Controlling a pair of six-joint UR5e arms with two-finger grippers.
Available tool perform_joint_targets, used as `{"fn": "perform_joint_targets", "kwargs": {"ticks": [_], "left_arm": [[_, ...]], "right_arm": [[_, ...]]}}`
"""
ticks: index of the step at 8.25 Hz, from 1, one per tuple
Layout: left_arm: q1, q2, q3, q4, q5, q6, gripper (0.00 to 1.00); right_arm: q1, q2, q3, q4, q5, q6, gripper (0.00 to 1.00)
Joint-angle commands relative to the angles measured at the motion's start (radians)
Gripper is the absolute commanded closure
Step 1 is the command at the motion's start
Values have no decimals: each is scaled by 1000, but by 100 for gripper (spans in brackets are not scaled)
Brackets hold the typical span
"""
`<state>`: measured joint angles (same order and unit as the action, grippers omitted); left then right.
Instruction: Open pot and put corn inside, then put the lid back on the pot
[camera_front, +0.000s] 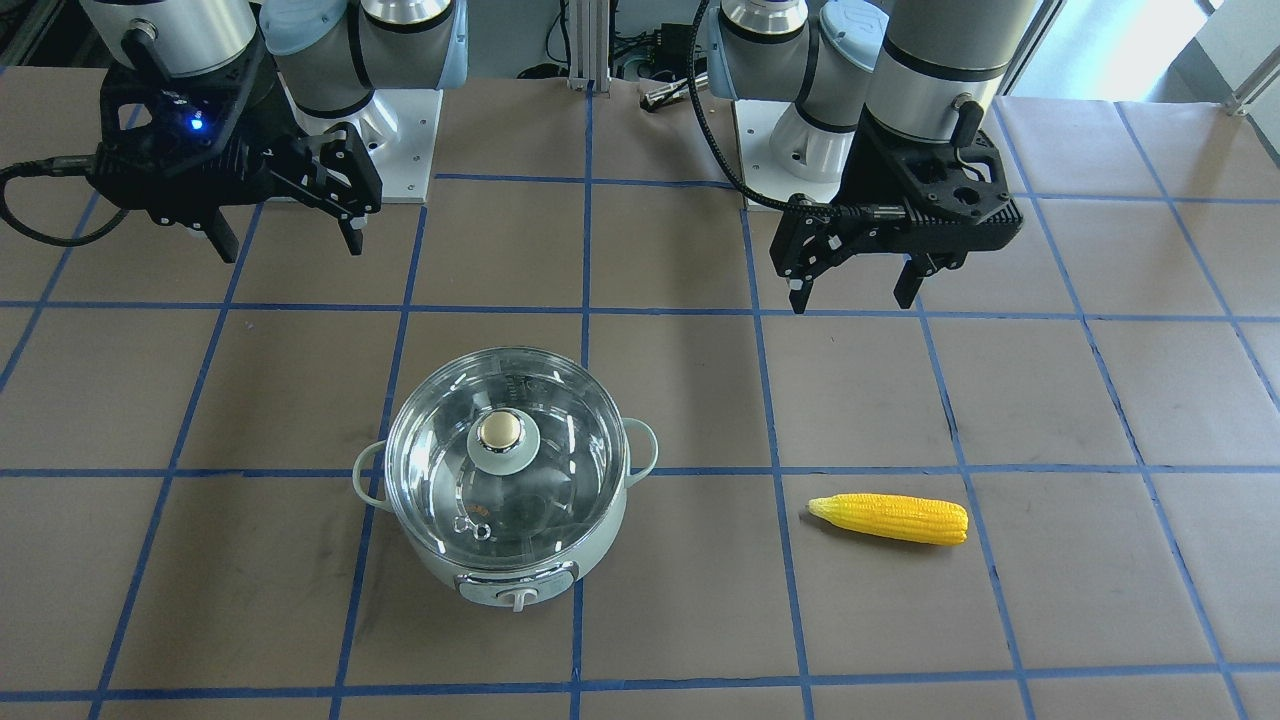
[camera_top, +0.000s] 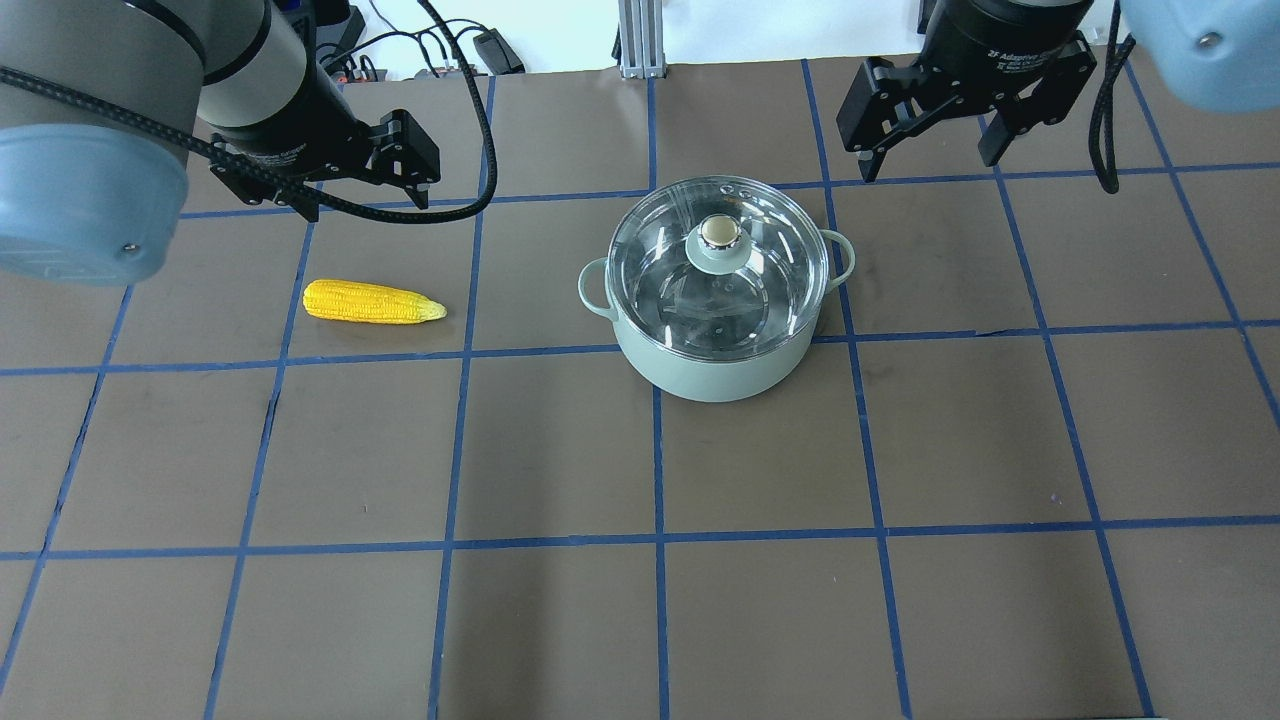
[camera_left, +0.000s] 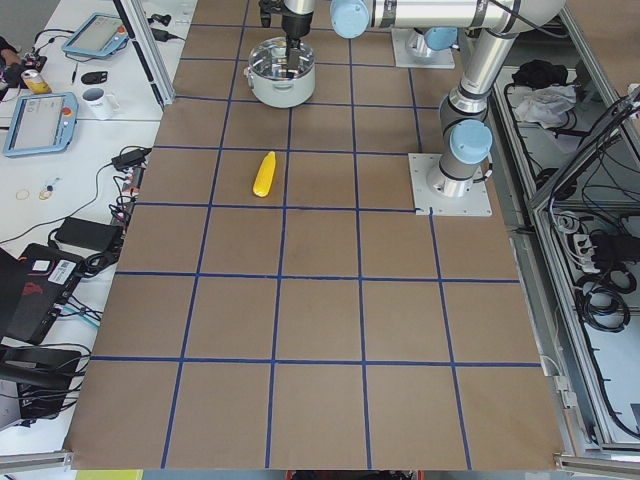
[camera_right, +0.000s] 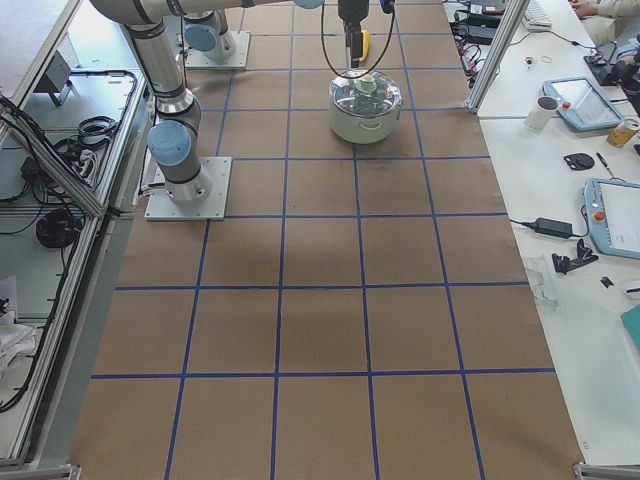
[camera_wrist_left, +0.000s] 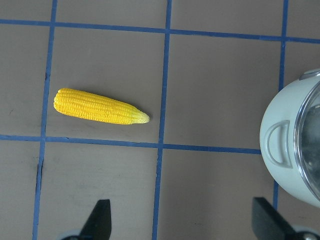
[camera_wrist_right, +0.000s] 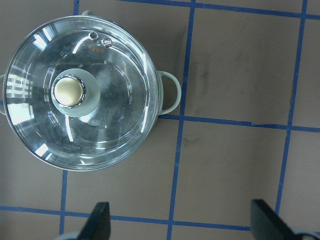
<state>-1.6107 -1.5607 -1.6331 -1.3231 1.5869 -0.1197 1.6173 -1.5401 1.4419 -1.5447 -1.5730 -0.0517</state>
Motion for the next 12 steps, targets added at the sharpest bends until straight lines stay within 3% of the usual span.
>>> {"fn": "perform_joint_targets", "kwargs": {"ticks": [1,4,6,8,10,12], "left_arm": [[0,5,-1,-1,1,0,0],[17,-7,7,19,-8,-21,0],[108,-31,4,51,1,-255,0],[237,-123,10,56,-11,-441,0],[271,-188,1,58,-45,-626,0],[271,-247,-1,102,-91,-773,0]], "right_arm": [[-1,0,0,-2,2,1,0],[4,12,-3,-59,8,7,0],[15,116,-56,-101,56,114,3],[47,214,-61,-211,99,191,4],[155,320,-63,-328,103,381,3],[165,356,-54,-327,97,478,1]]}}
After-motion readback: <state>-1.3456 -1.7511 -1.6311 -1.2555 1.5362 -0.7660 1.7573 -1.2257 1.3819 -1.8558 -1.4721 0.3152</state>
